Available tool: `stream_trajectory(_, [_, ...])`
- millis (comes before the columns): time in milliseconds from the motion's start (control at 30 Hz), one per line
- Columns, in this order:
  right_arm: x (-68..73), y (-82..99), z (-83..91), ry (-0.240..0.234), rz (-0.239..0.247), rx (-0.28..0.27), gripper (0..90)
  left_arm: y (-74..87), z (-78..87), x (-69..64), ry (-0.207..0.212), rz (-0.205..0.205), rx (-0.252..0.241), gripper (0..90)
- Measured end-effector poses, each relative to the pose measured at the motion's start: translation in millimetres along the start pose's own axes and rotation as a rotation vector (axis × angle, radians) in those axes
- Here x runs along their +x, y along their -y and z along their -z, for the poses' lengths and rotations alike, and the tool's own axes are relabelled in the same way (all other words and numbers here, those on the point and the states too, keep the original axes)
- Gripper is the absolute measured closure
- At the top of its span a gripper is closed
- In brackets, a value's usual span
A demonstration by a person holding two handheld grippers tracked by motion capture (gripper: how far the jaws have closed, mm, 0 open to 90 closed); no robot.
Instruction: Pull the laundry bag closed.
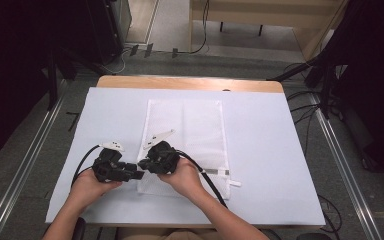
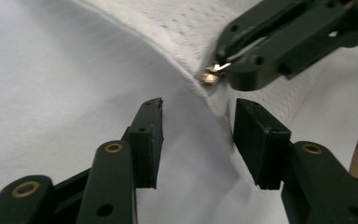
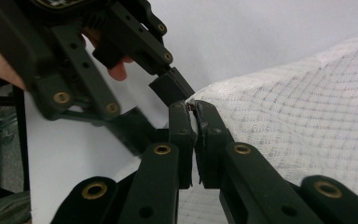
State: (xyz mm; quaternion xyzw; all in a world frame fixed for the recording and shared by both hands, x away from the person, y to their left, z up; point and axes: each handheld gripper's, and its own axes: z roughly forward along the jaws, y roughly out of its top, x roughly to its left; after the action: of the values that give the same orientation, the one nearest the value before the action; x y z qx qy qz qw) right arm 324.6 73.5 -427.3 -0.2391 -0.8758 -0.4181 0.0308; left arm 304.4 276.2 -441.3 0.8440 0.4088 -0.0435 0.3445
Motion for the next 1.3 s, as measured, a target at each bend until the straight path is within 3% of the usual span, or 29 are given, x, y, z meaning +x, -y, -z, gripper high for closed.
stream_trajectory(333, [0.9, 0.5, 1.8, -0.033, -0.006, -0.006, 88.1, -0.8, 0.9, 1.4, 0.008, -0.004, -0.019, 69.2])
stream_trajectory(667, [0.1, 1.5, 1.9, -0.044, 0.000, 0.006, 88.1, -1.0, 2.3, -1.4, 0.021, -0.028, -0.007, 86.0])
stream_trajectory(1300, [-9.2, 8.9, -2.6, -0.045, -0.014, 0.012, 88.5, -1.8, 5.3, -2.4, 0.026, -0.022, 0.005, 89.2])
